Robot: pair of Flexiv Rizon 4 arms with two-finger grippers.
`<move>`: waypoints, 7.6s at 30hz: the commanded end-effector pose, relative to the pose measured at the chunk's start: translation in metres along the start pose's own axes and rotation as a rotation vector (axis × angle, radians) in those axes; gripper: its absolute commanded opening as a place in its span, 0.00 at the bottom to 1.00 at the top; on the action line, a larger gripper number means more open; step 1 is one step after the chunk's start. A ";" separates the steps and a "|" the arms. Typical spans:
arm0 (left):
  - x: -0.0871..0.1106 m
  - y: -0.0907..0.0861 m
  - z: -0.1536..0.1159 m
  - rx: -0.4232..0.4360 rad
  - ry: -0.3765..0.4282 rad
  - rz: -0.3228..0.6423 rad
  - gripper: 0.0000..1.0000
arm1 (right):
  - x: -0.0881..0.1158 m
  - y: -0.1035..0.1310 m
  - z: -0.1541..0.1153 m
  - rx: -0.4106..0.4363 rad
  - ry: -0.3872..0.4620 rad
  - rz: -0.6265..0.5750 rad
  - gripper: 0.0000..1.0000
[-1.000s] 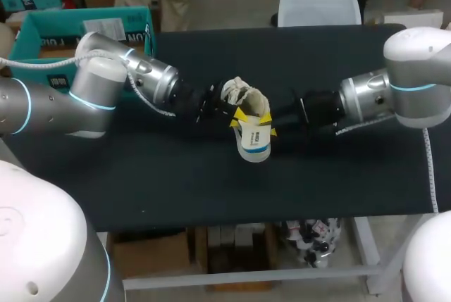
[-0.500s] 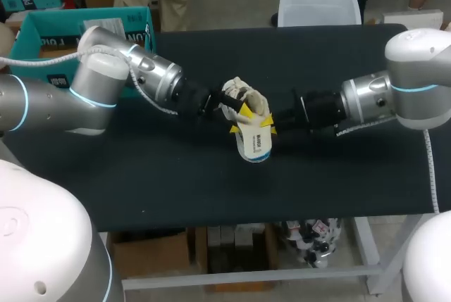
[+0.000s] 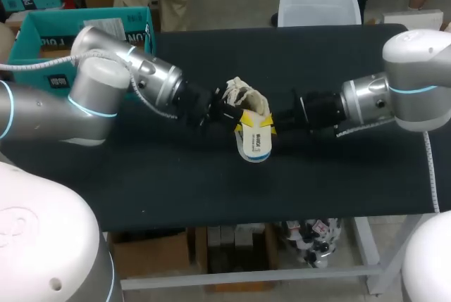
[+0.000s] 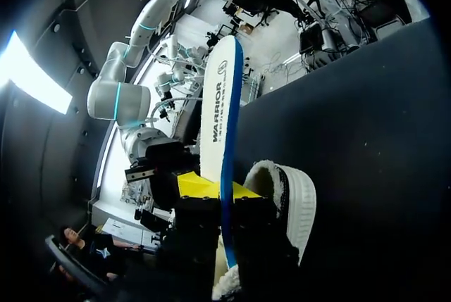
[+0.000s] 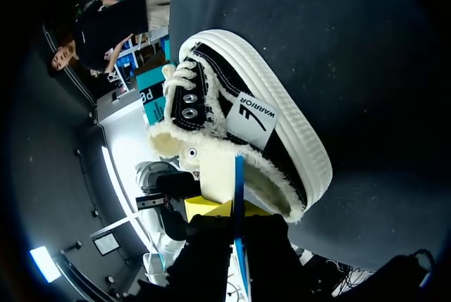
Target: Open the shoe tongue, take the insole out of the shoe, put the insole back into the shoe, and pack the shoe into the shoebox
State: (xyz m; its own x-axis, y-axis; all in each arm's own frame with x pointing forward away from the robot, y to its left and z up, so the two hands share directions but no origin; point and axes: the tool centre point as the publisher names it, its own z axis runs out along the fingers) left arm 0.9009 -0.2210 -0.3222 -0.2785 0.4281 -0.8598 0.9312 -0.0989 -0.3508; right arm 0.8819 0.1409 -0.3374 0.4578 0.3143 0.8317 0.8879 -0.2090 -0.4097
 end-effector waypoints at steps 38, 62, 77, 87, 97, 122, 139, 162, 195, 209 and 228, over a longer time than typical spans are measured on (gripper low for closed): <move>0.016 0.033 -0.003 -0.052 -0.027 -0.073 0.00 | -0.010 -0.001 -0.004 -0.005 0.056 0.013 0.34; 0.009 0.006 -0.004 -0.039 -0.010 -0.034 0.67 | -0.003 -0.005 -0.001 0.017 0.076 -0.028 0.00; 0.008 0.001 0.003 -0.074 0.035 -0.008 0.00 | 0.002 0.000 0.005 -0.007 0.040 -0.017 0.00; 0.014 0.030 -0.005 -0.090 0.031 -0.057 0.00 | 0.007 0.017 0.019 0.008 0.019 -0.001 0.00; 0.017 0.045 -0.006 -0.086 0.028 -0.084 0.00 | 0.004 0.022 0.022 0.009 0.021 0.026 0.00; 0.016 0.030 -0.003 -0.080 0.017 -0.078 0.00 | -0.004 0.000 0.008 -0.016 0.049 0.002 0.00; 0.007 0.004 0.000 -0.063 0.043 -0.020 0.00 | -0.003 -0.002 0.006 -0.036 0.042 -0.005 0.00; 0.018 0.046 0.001 -0.062 0.046 -0.094 0.00 | 0.002 0.021 0.017 -0.034 0.028 0.037 0.09; 0.007 0.007 -0.003 -0.052 0.041 -0.034 0.35 | -0.006 -0.005 0.007 -0.053 0.052 -0.008 0.00; 0.012 0.027 0.002 -0.051 0.046 -0.066 0.00 | 0.001 0.013 0.016 -0.042 0.037 0.004 0.00; 0.017 0.049 0.004 -0.059 0.048 -0.107 0.00 | 0.000 0.018 0.016 -0.055 0.022 0.041 0.40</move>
State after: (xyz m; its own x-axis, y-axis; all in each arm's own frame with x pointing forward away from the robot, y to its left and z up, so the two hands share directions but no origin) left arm 0.9374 -0.2164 -0.3501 -0.3660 0.4782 -0.7983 0.9105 0.0065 -0.4135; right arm 0.9075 0.1503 -0.3568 0.4911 0.2780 0.8255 0.8670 -0.2481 -0.4322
